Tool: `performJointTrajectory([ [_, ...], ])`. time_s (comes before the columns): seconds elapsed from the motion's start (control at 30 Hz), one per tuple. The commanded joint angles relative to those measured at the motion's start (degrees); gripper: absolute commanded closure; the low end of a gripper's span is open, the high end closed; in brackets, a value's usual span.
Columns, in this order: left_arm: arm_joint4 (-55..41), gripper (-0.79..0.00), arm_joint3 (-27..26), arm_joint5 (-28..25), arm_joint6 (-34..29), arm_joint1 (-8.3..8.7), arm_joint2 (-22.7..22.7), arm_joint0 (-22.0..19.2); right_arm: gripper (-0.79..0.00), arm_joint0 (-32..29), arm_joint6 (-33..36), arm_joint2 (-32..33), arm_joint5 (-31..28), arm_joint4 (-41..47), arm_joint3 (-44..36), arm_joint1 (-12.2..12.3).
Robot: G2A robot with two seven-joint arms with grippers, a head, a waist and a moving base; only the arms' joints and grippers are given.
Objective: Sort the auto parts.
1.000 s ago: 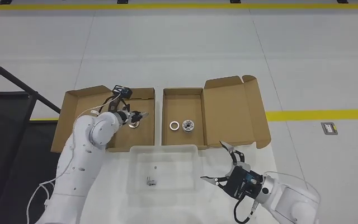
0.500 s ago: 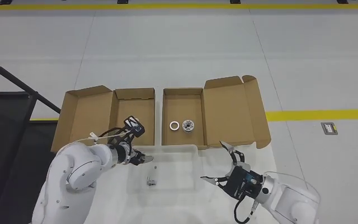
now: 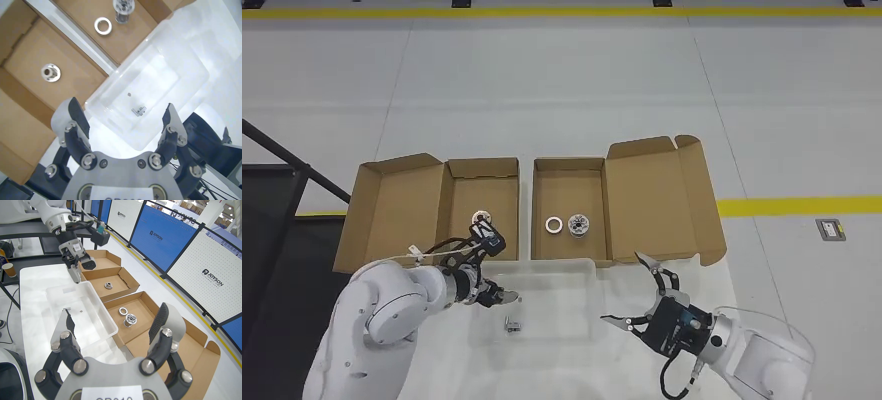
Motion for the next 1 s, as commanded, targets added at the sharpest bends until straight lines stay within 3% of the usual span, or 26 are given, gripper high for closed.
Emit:
performJointTrajectory([
  [0.0, 4.04, -0.785, -0.16, 0.32, -0.31, 0.37, 2.53, 0.96, -0.785, 0.00, 0.00, 0.00, 0.00, 0.00, 0.00, 0.00],
  [0.2, 9.83, -0.785, -4.37, 2.30, -2.30, 2.21, 9.21, 4.44, -0.785, 0.00, 0.00, 0.00, 0.00, 0.00, 0.00, 0.00],
  [0.33, 13.17, -0.785, -5.50, 0.78, -0.78, 3.18, 12.33, 5.87, -0.785, 0.00, 0.00, 0.00, 0.00, 0.00, 0.00, 0.00],
  [0.57, 16.18, -0.767, -1.77, -6.02, 6.03, 4.25, 14.81, 6.44, -0.785, 0.00, 0.00, 0.00, 0.00, 0.00, 0.00, 0.00],
  [0.67, 17.36, -0.770, 0.25, -6.47, 6.79, 4.33, 15.50, 5.61, -0.785, 0.00, 0.00, 0.00, 0.00, 0.00, 0.00, 0.00],
  [0.8, 19.60, -0.711, 2.76, -6.09, 9.29, 4.16, 17.19, 4.30, -0.785, 0.00, 0.00, 0.00, 0.00, 0.00, 0.00, 0.00],
  [0.97, 16.76, -0.686, 5.49, -5.88, 11.90, 3.86, 18.11, 2.74, -0.785, 0.00, 0.00, 0.00, 0.00, 0.00, 0.00, 0.00],
])
